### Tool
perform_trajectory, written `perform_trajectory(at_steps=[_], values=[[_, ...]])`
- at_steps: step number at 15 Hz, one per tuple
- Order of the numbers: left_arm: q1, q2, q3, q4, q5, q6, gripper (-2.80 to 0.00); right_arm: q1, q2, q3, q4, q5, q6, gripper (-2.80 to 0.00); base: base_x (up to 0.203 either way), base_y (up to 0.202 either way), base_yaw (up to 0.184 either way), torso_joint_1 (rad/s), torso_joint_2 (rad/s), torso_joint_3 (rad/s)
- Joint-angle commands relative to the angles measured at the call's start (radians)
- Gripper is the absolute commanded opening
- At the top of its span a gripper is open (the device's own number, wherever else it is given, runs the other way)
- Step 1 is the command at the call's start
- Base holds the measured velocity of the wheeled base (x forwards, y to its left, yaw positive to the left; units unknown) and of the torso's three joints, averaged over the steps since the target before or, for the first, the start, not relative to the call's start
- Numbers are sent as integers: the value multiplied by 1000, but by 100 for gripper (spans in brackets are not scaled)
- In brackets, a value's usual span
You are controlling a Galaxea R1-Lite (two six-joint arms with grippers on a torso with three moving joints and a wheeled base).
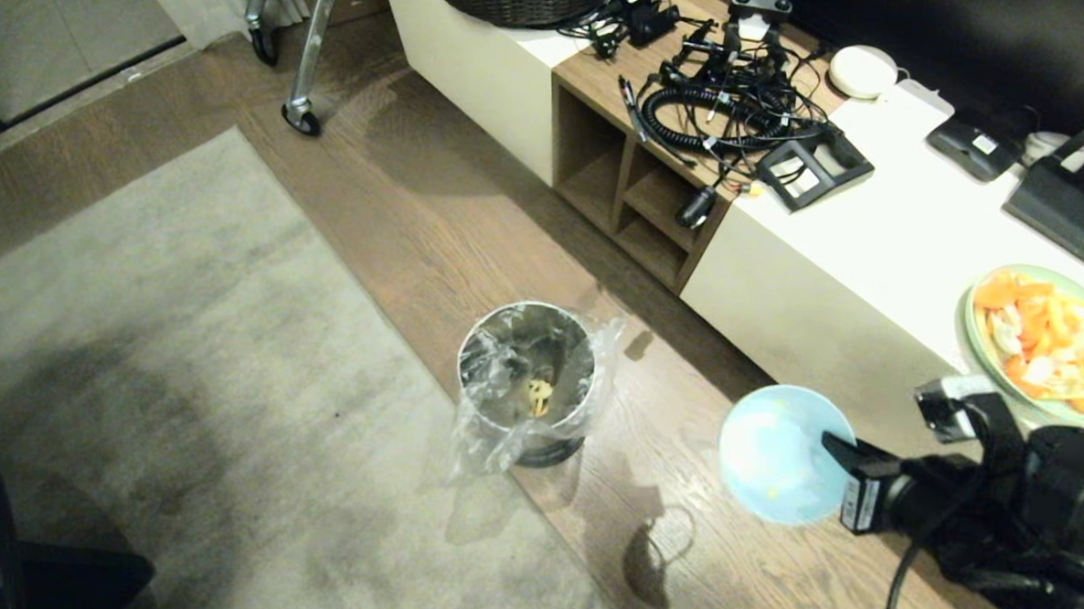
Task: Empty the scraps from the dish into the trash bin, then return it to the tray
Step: Put the bowl back to the table
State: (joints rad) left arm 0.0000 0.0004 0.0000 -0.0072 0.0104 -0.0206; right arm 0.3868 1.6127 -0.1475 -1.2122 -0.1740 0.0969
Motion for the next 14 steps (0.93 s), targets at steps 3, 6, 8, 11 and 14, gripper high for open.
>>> perform_trajectory(at_steps=[3,6,8,11,14], values=[[0,0,0,0,0,-1,-280,-80,-200,143,136,-41,61,-280,0,0,0,0,0,0],[0,0,0,0,0,-1,-280,-212,-316,147,309,-39,68,-280,0,0,0,0,0,0],[0,0,0,0,0,-1,-280,-255,-406,147,416,-37,69,-280,0,0,0,0,0,0],[0,0,0,0,0,-1,-280,-282,-587,147,594,-38,68,-280,0,0,0,0,0,0],[0,0,0,0,0,-1,-280,-381,-727,147,833,-37,59,-280,0,0,0,0,0,0]])
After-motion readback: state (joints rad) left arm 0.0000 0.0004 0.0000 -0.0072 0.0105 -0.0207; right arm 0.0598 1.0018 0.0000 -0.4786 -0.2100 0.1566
